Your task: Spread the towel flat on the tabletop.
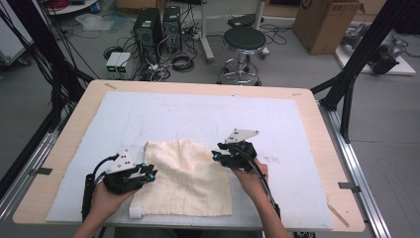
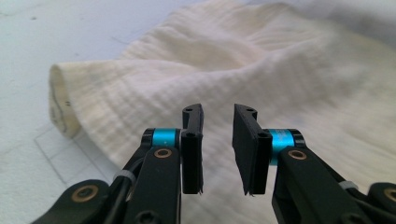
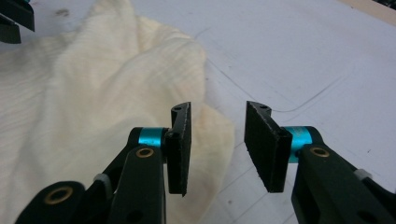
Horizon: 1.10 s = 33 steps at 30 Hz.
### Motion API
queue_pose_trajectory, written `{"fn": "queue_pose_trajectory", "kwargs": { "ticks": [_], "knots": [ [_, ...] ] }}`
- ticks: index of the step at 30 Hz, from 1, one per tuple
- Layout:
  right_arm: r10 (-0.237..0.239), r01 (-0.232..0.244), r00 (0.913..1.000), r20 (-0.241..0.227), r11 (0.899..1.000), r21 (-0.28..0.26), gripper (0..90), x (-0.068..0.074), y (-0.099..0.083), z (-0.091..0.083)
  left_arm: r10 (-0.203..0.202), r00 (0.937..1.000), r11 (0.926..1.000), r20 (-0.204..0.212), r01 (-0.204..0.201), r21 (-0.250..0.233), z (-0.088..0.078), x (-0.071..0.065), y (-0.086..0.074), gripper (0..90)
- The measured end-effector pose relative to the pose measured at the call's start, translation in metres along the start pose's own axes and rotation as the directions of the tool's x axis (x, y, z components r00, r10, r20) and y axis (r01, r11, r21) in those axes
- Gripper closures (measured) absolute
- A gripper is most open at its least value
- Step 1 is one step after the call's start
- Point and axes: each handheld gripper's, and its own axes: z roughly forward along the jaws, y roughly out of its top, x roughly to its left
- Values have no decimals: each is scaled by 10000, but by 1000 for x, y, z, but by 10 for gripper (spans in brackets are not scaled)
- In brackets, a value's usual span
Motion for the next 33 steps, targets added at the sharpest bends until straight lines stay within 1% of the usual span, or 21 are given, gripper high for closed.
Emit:
{"fn": "queue_pose_trajectory", "kwargs": {
  "ticks": [1,3,6,7,10,11,12,14,15,17,18,21,25,26,27,28,29,30,31,32,33],
  "knots": [
    [77,-77,10000,-3,10000,56,623,-2,0,3,-69,10000,10000,-39,69,66,2,3,-1,731],
    [495,-494,9987,-87,9986,178,625,-9,-1,12,-158,9998,9998,-89,159,127,3,7,-1,740],
    [894,-872,9955,-318,9942,632,627,-16,-4,29,-295,9995,9992,-124,298,263,7,9,-4,751],
    [915,-886,9953,-317,9926,831,642,-17,-5,34,-282,9995,9990,-139,287,332,7,9,-4,752],
    [942,-895,9951,-291,9872,1322,714,-18,-8,45,-131,9997,9977,-187,143,656,10,8,-6,750],
    [1037,-994,9942,-286,9872,1246,775,-19,-9,45,-109,9997,9971,-196,123,747,11,9,-7,749],
    [1167,-1092,9918,-529,9859,1265,825,-20,-9,45,-114,9998,9964,-191,130,838,11,9,-8,749],
    [1111,-1007,9911,-733,9860,1329,869,-20,-9,44,-205,9997,9945,-151,220,1023,13,10,-10,749],
    [1042,-947,9925,-636,9859,1379,873,-20,-8,43,-199,9997,9936,-157,215,1113,13,9,-12,749],
    [900,-838,9953,-370,9858,1452,875,-20,-7,36,-237,9996,9941,-143,251,1057,12,9,-13,749],
    [959,-915,9951,-254,9861,1384,875,-20,-7,31,-271,9996,9940,-113,282,1054,12,9,-14,749],
    [1155,-1157,9933,81,9891,915,876,-24,-7,10,-409,9991,9937,-58,413,1040,10,9,-15,749],
    [1108,-1143,9910,755,9925,429,875,-27,-12,-21,-452,9990,9939,-20,452,1002,8,9,-17,750],
    [1219,-1251,9890,837,9916,336,875,-28,-14,-27,-463,9989,9938,-26,463,1011,7,9,-18,750],
    [1294,-1328,9876,886,9906,339,874,-27,-17,-33,-550,9985,9937,-10,548,978,7,8,-18,750],
    [1227,-1268,9880,942,9912,382,870,-25,-21,-37,-531,9986,9936,46,524,997,7,9,-18,751],
    [1197,-1251,9886,914,9906,551,855,-24,-25,-38,-545,9985,9937,2,542,977,7,8,-19,751],
    [1248,-1304,9897,707,9881,812,826,-23,-29,-38,-585,9983,9936,12,581,972,6,8,-19,751],
    [1224,-1289,9903,654,9859,1070,791,-21,-33,-37,-581,9983,9935,49,574,985,6,8,-19,751],
    [1041,-1124,9920,714,9858,1244,764,-20,-36,-36,-636,9979,9931,79,625,993,5,7,-19,751],
    [1006,-1102,9918,790,9856,1280,738,-19,-38,-37,-733,9971,9928,199,710,968,4,8,-18,751]
  ]
}}
